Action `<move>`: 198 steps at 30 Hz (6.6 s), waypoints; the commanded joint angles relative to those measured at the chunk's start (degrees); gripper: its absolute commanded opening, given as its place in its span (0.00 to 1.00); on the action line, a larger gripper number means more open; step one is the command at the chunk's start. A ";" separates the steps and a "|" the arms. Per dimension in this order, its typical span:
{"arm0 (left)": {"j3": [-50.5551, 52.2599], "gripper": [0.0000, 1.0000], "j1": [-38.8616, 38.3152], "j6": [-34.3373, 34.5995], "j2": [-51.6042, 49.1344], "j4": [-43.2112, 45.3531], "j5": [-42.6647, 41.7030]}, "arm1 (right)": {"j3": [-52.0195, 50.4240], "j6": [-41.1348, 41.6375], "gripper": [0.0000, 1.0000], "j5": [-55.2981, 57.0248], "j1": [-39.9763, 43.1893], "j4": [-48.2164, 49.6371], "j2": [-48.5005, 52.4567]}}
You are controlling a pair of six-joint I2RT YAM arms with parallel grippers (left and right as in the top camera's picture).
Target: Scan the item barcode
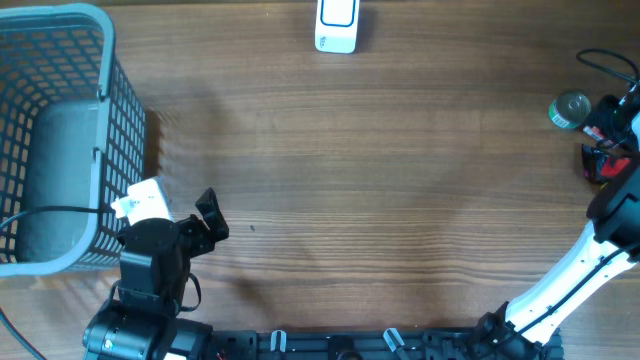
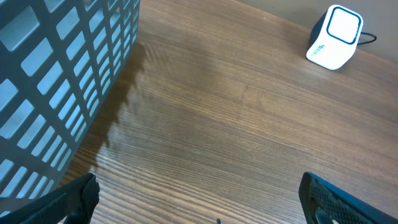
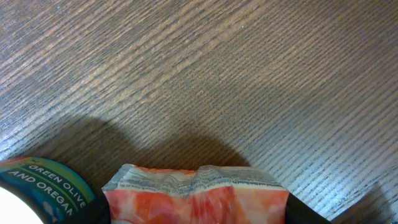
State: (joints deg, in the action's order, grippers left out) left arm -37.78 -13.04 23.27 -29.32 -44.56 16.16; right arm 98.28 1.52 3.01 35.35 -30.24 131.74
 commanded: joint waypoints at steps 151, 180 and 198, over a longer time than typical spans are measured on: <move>37.46 1.00 17.07 -26.23 28.94 40.24 -16.33 | -3.54 -1.64 1.00 -9.92 -38.18 -17.94 -55.04; 37.46 1.00 17.07 -26.23 28.94 40.24 -16.33 | -85.90 -1.55 1.00 -14.86 -30.71 33.75 -131.54; 37.46 1.00 17.07 -26.23 28.94 40.24 -16.33 | -94.25 -1.44 1.00 -13.09 -30.67 24.65 -131.60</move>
State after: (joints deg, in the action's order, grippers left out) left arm -0.62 3.73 -3.75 -0.80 -4.29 0.08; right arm 5.82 -0.25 -10.68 4.34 -5.58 1.10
